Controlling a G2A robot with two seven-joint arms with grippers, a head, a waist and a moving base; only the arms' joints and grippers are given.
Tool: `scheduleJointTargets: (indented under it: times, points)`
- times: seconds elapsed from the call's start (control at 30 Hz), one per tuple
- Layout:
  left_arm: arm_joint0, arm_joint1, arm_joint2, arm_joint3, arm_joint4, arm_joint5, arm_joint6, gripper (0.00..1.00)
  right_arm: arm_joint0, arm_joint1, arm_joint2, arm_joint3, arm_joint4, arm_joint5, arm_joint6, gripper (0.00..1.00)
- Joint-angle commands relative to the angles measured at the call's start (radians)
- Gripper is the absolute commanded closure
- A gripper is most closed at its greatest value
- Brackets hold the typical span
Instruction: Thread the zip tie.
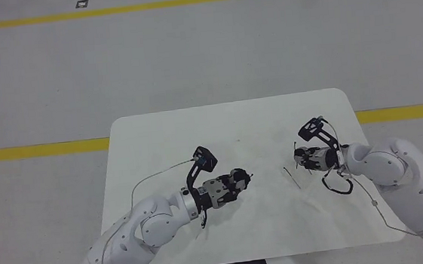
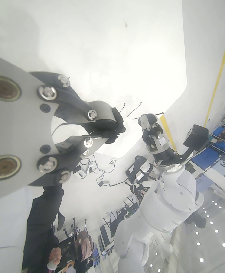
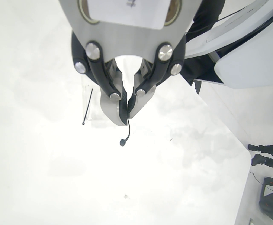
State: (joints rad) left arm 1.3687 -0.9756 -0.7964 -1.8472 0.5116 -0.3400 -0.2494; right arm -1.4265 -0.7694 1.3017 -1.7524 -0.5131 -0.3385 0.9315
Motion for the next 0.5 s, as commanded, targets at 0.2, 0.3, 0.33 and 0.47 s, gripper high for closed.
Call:
scheduleJointTargets:
  times: [0.2,0.3,0.33,0.47]
  points:
    - [-0.004,-0.018,0.027,0.066,-0.181,0.035,-0.015,1.0,-0.053,0.008,0.004,-0.085,-0.052,-0.002,-0.214,1.0]
    - [-0.014,-0.029,0.04,0.093,-0.252,0.033,-0.015,1.0,-0.073,0.017,-0.009,-0.121,-0.076,-0.002,-0.289,1.0]
    - [-0.017,-0.031,0.044,0.1,-0.263,0.029,-0.011,1.0,-0.077,0.02,-0.011,-0.127,-0.084,-0.002,-0.312,1.0]
    - [-0.025,-0.042,0.056,0.128,-0.303,0.001,0.018,1.0,-0.096,0.035,-0.027,-0.16,-0.119,-0.002,-0.416,1.0]
